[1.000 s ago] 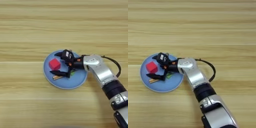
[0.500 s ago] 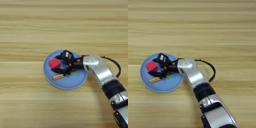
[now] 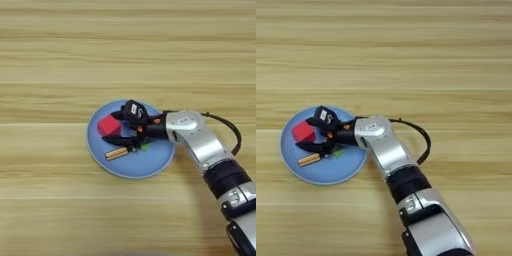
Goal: Move the objects on the table
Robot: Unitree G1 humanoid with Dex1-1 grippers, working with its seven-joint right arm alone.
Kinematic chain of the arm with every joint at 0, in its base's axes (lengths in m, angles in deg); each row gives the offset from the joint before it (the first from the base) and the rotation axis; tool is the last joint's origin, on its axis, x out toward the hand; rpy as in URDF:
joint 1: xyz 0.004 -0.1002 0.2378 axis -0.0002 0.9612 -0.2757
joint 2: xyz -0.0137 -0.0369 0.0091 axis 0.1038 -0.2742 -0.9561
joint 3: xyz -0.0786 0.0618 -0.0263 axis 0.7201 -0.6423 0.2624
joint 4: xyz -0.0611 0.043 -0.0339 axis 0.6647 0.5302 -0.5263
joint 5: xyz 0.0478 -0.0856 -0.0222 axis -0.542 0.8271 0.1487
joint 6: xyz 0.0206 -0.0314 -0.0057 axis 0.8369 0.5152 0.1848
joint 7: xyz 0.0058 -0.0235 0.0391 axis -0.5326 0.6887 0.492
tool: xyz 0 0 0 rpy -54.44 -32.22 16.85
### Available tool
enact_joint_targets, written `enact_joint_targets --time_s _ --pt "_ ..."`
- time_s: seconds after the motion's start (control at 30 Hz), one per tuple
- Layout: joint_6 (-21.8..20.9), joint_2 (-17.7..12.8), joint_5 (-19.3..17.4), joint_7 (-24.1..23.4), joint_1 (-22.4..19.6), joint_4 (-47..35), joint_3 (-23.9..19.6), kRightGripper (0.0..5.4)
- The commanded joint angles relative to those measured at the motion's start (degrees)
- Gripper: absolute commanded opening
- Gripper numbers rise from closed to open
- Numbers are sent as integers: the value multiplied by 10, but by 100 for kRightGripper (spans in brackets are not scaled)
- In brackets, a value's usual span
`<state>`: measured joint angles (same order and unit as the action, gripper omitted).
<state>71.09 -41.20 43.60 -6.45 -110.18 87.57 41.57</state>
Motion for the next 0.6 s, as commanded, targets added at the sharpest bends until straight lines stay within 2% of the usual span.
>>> enact_joint_targets --time_s 0.03,0.33,0.6 --pt "11 -2 -27 -12 -51 -48 -28 315" --pt "65 -9 -79 -20 -78 -106 -80 315" --pt "75 -28 -88 -46 -109 -94 -123 315"
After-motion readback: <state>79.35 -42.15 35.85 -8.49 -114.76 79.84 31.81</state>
